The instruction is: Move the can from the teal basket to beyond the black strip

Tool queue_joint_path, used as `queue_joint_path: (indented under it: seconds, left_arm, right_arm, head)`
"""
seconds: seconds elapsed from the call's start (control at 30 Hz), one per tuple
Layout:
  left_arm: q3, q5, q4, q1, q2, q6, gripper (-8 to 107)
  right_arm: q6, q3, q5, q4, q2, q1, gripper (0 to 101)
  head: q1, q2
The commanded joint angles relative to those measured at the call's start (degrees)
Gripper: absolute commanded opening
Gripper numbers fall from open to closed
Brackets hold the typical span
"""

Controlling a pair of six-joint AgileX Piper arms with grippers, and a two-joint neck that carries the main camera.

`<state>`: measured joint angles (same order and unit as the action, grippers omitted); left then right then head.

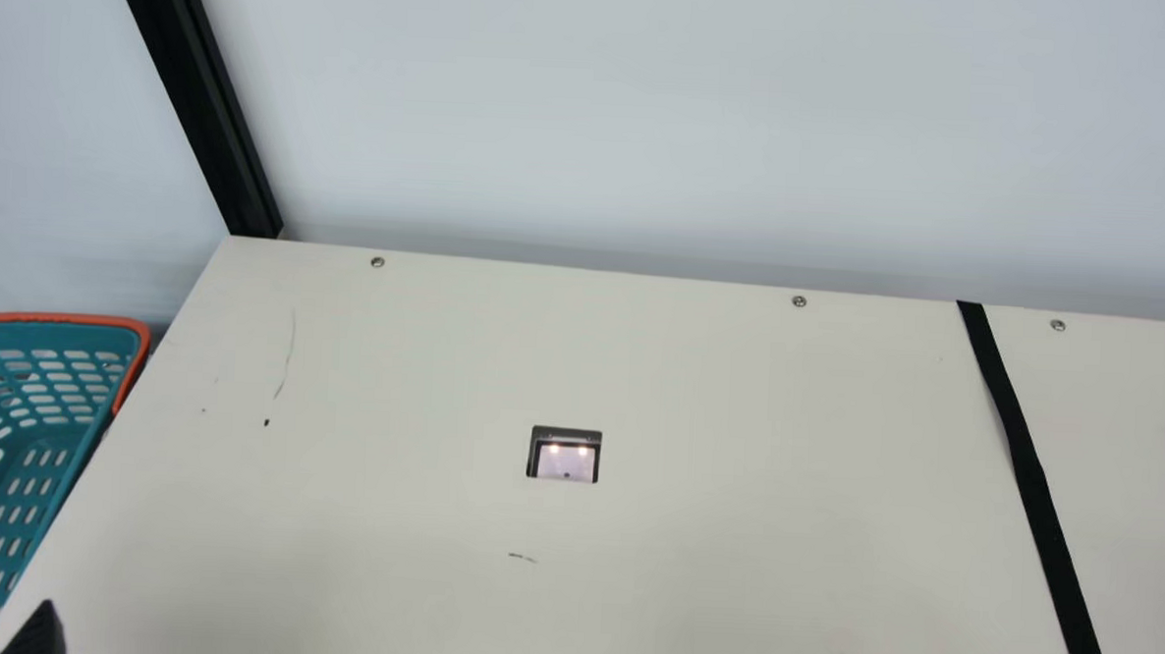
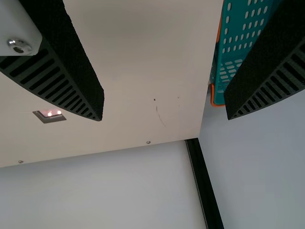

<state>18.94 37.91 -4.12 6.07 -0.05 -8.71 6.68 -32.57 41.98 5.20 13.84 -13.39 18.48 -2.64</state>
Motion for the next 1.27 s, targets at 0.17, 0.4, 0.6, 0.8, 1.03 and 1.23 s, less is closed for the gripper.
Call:
queue_joint_path:
  seconds: [0.17, 0.4, 0.6, 0.8, 1.03, 1.23]
  left_arm:
    - [0.0, 0.0, 0.0, 0.0, 0.0, 0.0, 90]
    - [0.0, 0.0, 0.0, 0.0, 0.0, 0.0, 90]
    - [0.0, 0.0, 0.0, 0.0, 0.0, 0.0, 90]
    - [0.0, 0.0, 0.0, 0.0, 0.0, 0.0, 90]
    - [0.0, 0.0, 0.0, 0.0, 0.0, 0.0, 90]
    - [0.0, 0.0, 0.0, 0.0, 0.0, 0.0, 90]
  right_arm:
    - [-1.8, 0.0, 0.2, 0.0, -0.5, 0.1, 101]
    - [-1.4, 0.3, 4.1, -0.4, -6.9, 1.3, 101]
    - [-2.5, 1.8, 9.4, -1.5, -13.8, 4.9, 101]
    - [-2.5, 2.3, 10.1, -1.6, -14.0, 5.8, 101]
    - [-2.5, 2.3, 10.4, -1.6, -13.9, 5.8, 101]
    - [-2.5, 2.3, 10.4, -1.6, -13.9, 5.8, 101]
  head:
    - [0.1, -0.6]
    - [0.1, -0.6]
    - [0.1, -0.6]
    - [0.1, -0.6]
    - [0.1, -0.6]
    - [0.1, -0.6]
